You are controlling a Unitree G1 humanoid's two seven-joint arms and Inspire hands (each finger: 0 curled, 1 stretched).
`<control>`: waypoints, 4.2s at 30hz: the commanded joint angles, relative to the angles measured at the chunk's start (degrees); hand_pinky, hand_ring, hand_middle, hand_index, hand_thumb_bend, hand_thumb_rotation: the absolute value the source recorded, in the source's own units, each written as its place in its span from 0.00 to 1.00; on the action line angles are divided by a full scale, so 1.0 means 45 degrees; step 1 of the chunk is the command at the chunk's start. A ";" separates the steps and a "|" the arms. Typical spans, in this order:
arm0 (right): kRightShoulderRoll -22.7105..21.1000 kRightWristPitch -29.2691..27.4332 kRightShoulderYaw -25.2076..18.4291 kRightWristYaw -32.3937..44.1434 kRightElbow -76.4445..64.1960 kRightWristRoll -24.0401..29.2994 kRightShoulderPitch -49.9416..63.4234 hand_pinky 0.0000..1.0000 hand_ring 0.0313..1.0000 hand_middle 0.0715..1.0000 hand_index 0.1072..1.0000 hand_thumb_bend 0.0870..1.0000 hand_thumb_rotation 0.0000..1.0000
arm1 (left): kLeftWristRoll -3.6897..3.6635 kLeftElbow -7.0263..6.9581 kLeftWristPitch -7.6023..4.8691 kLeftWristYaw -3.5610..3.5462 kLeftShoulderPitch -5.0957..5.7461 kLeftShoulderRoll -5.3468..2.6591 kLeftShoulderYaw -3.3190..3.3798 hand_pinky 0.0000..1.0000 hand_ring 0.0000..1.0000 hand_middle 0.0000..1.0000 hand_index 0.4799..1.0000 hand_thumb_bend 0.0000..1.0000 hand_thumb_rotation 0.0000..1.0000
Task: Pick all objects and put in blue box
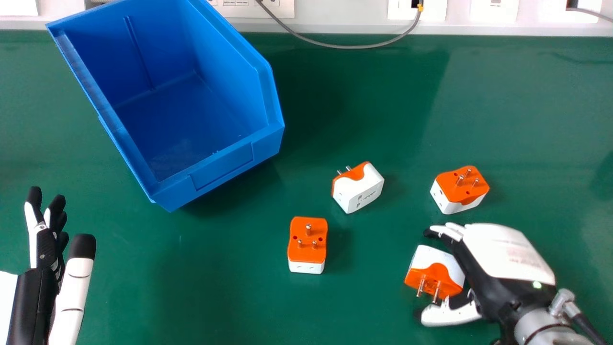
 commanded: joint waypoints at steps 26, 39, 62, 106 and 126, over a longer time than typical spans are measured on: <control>0.0950 -0.1040 -0.0087 -0.3410 0.1809 0.1136 -0.0613 0.12 0.15 0.45 0.39 0.45 0.02 | -0.0041 0.0340 0.0132 0.0194 -0.0657 0.0030 0.0113 1.00 1.00 1.00 1.00 0.71 1.00; 0.0981 -0.0643 -0.0146 -0.2658 0.0814 0.1261 -0.0209 0.13 0.37 0.45 0.40 0.46 0.00 | -0.0159 0.0287 -0.0009 0.0104 -0.0511 0.0030 0.0147 1.00 1.00 1.00 1.00 0.71 1.00; 0.1225 -0.0143 -0.0216 -0.2957 0.0614 0.1267 0.0021 0.15 0.40 0.45 0.41 0.46 0.00 | -0.0177 0.0122 0.0020 0.0070 -0.0279 0.0051 0.0169 1.00 1.00 1.00 1.00 0.71 1.00; 0.2850 -0.3617 0.0594 -0.3021 -0.0822 0.2453 -0.2933 0.03 0.08 0.39 0.44 0.46 0.00 | 0.0039 0.0200 0.0168 0.0166 -0.0612 -0.0008 0.0111 1.00 1.00 1.00 1.00 0.72 1.00; 0.6378 -0.4113 0.1918 -0.3448 0.6713 0.3084 -1.1860 0.14 0.19 0.42 0.43 0.46 0.00 | -0.0186 -0.0171 0.0206 0.0034 -0.0296 -0.0123 0.0002 1.00 1.00 1.00 1.00 0.73 1.00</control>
